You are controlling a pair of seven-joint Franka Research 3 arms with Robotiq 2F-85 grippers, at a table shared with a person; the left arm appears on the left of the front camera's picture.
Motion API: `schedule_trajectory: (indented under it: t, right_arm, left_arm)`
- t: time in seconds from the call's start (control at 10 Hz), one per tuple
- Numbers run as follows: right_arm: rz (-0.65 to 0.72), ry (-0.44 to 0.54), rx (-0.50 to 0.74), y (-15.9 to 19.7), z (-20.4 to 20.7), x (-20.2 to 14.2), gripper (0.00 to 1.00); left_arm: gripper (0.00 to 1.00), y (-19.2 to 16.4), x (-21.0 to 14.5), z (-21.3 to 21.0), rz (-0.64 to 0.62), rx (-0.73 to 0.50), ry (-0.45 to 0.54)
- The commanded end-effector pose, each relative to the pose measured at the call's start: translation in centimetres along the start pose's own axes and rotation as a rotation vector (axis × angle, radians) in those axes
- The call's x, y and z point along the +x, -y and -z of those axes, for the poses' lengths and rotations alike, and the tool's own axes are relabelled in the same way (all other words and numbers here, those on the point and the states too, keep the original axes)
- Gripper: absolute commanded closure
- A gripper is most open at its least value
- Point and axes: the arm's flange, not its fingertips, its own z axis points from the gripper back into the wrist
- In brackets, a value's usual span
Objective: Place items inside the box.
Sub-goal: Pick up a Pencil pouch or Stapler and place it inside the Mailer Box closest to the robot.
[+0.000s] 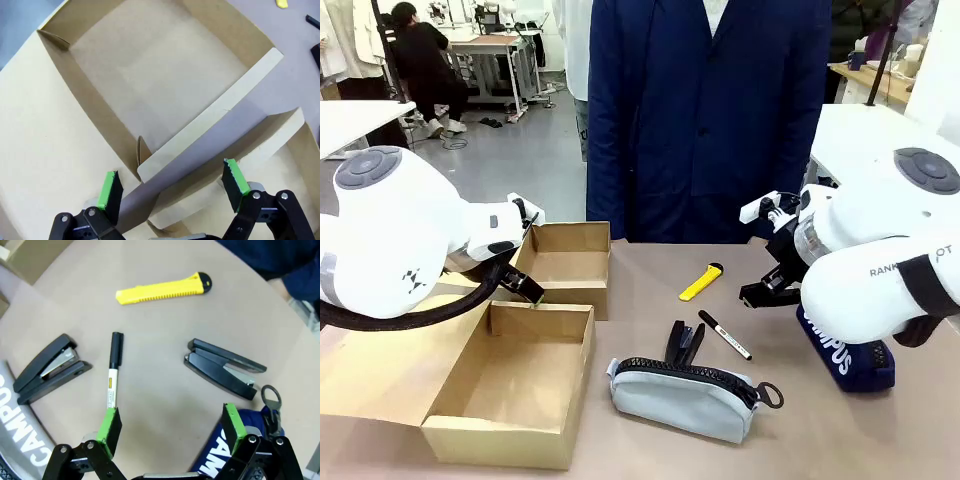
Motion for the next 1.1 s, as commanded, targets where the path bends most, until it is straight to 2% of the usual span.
schedule_trajectory:
  t: [0.0, 1.0]
  right_arm:
    - [0.000, 0.000, 0.000, 0.00, 0.00, 0.00, 0.00]
    - [0.000, 0.000, 0.000, 0.00, 0.00, 0.00, 0.00]
  left_arm:
    - [0.00, 0.00, 0.00, 0.00, 0.000, 0.000, 0.000]
    - [0.00, 0.00, 0.00, 0.00, 0.000, 0.000, 0.000]
